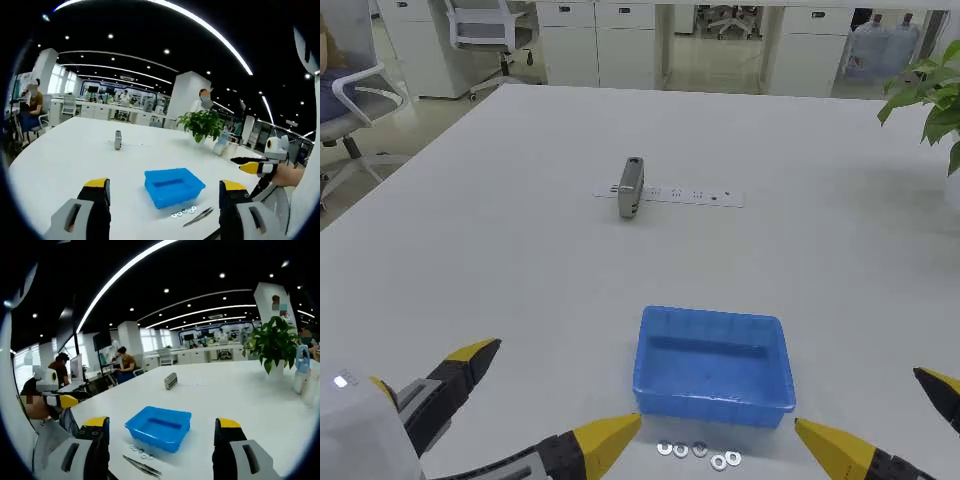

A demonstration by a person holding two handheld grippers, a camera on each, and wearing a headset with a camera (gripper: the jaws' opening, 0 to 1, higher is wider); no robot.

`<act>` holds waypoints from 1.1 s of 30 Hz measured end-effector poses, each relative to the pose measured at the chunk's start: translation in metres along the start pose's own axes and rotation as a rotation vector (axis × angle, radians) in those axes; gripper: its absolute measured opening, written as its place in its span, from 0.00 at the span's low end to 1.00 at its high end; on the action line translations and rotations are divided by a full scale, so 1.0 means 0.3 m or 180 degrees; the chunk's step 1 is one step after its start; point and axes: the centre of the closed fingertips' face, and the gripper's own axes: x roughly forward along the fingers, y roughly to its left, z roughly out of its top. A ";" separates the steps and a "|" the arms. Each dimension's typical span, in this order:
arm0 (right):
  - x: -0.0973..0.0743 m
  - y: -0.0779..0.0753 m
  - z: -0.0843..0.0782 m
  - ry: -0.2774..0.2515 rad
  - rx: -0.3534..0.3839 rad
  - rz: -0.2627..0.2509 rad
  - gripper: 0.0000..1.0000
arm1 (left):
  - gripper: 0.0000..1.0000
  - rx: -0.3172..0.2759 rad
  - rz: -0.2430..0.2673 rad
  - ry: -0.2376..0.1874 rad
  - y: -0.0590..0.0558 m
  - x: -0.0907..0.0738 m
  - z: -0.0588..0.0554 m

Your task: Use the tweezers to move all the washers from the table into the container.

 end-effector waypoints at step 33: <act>-0.009 0.005 0.002 0.0044 -0.0063 -0.0013 0.86 | 0.96 0.0010 -0.0072 0.0056 -0.011 0.019 -0.010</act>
